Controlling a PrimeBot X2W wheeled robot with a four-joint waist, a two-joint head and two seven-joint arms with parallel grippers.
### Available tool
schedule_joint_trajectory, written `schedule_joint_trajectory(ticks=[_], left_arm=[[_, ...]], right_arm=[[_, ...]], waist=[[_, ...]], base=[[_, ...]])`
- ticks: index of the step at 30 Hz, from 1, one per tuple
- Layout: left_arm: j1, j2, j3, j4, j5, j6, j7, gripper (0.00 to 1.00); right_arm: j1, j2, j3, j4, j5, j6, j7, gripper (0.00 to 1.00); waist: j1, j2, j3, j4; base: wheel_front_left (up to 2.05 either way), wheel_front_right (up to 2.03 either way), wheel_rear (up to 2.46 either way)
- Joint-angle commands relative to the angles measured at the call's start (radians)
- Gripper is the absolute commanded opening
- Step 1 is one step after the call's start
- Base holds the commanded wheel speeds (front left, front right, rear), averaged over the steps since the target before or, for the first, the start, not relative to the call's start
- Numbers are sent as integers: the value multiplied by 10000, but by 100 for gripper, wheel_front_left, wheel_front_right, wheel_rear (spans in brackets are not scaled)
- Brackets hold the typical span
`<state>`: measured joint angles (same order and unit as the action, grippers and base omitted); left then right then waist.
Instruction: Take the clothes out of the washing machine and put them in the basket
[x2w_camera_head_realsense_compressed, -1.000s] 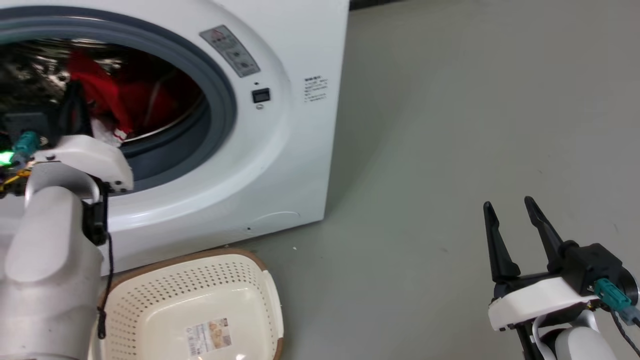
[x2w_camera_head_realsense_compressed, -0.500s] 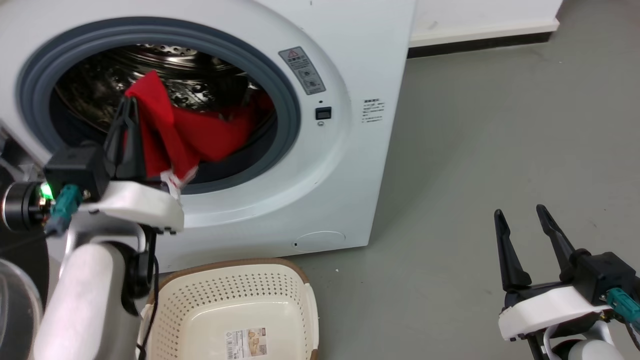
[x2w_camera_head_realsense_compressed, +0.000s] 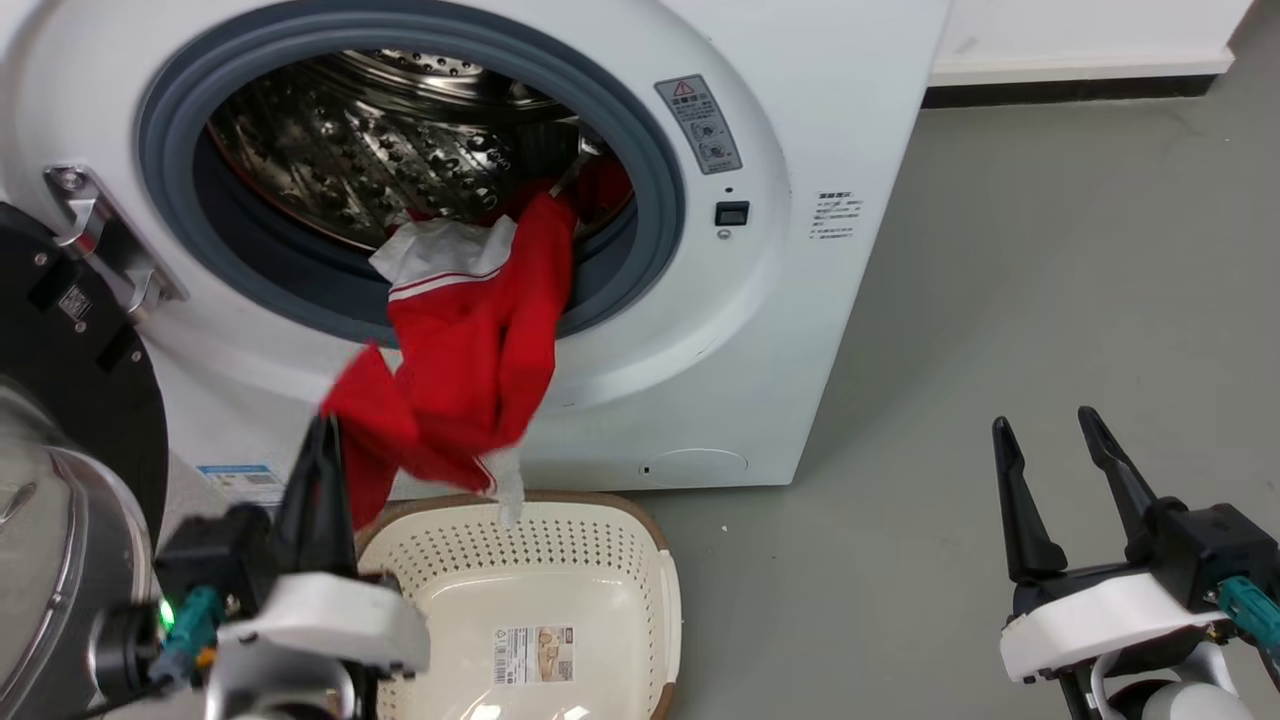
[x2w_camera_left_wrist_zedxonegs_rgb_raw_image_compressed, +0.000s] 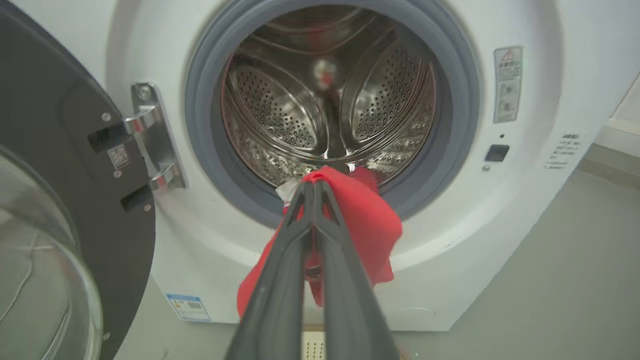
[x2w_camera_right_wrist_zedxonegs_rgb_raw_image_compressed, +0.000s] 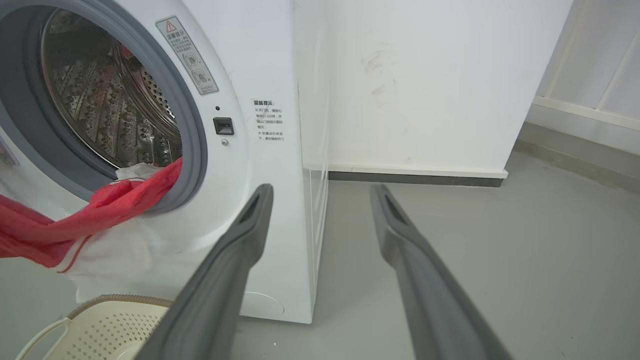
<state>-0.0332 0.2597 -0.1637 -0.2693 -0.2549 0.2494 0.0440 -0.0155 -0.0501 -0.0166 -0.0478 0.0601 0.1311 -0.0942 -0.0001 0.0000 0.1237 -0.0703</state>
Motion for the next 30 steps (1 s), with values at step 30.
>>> schedule_joint_trajectory(ticks=[30], left_arm=[[-4265, -774, 254, 11006, -1381, -1313, -2907, 0]], right_arm=[[-1837, 0, 135, -1051, -26, -7, -271, 100]], waist=[[1, 0, 4597, -1673]], base=[[0, 0, 0]])
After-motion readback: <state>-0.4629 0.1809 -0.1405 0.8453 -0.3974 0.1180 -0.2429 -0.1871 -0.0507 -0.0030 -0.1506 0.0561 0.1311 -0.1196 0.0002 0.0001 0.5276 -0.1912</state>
